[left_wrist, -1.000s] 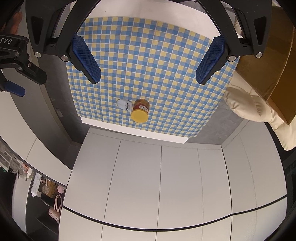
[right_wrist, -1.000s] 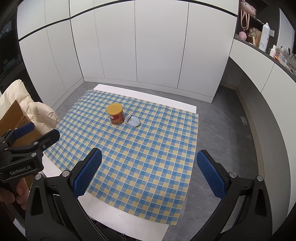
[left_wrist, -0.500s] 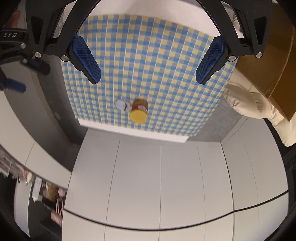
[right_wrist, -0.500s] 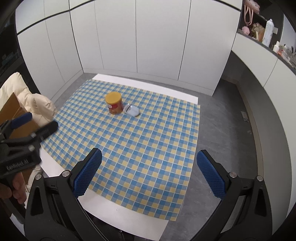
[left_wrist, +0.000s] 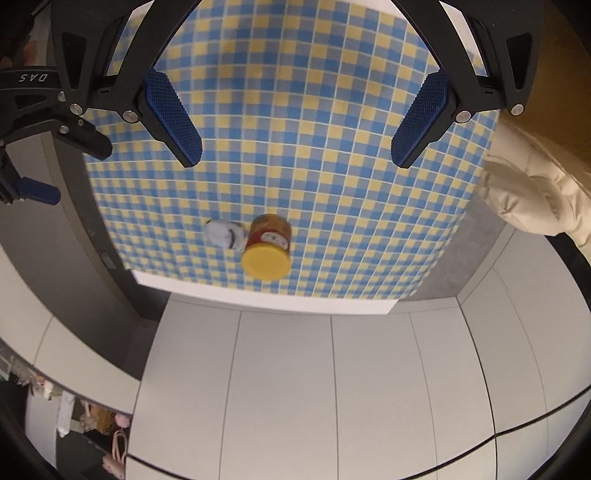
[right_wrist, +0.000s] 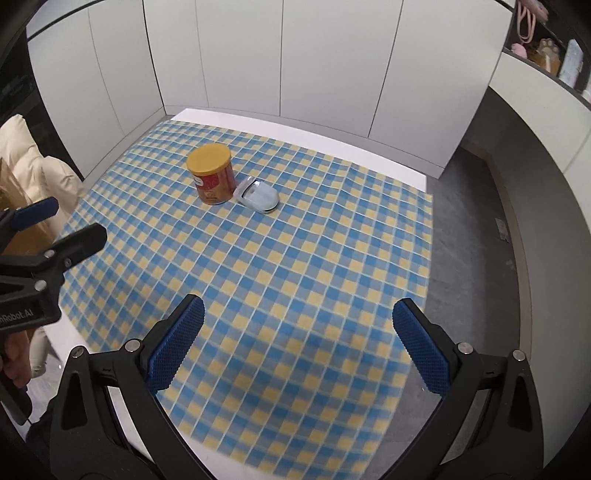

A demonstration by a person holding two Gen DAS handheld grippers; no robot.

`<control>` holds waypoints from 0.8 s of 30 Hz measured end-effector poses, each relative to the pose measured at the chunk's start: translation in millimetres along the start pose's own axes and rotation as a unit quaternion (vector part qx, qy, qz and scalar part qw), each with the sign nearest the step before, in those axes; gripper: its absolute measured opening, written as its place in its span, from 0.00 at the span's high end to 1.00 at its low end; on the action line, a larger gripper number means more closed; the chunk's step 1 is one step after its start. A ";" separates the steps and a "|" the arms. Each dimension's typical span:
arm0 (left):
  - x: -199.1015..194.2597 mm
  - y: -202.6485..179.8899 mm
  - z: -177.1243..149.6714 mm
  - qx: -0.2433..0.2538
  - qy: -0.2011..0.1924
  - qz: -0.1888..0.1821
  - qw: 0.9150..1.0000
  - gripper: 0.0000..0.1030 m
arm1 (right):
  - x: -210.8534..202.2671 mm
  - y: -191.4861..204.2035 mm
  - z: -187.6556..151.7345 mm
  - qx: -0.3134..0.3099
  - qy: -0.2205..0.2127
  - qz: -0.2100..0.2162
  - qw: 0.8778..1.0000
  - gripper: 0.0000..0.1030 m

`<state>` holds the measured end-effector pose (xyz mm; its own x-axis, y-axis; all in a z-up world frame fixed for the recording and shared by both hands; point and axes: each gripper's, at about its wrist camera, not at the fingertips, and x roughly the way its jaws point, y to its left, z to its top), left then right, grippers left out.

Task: Organize objects
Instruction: 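Move both tools toward the yellow-lidded jar and the small white item, then grasp the yellow-lidded jar with the left tool while the right tool grasps the white item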

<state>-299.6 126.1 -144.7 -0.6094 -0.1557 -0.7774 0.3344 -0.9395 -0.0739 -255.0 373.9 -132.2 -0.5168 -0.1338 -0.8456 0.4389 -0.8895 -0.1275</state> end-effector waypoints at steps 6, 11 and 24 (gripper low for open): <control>42.9 7.2 4.9 -0.005 0.014 0.002 1.000 0.04 | 45.6 2.8 12.9 -0.011 0.007 0.009 1.000 0.03; 77.0 6.1 10.9 -0.013 0.022 -0.003 1.000 0.09 | 77.9 3.5 31.4 -0.004 0.008 0.018 1.000 0.05; 132.0 2.6 5.7 0.008 0.025 0.008 1.000 0.09 | 144.1 24.4 72.3 -0.090 -0.006 0.038 0.995 0.11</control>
<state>-383.2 101.4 -243.9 -0.5676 -0.1563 -0.8084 0.3325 -0.9417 -0.0514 -371.9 301.3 -219.6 -0.4859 -0.2039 -0.8499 0.6015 -0.7835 -0.1559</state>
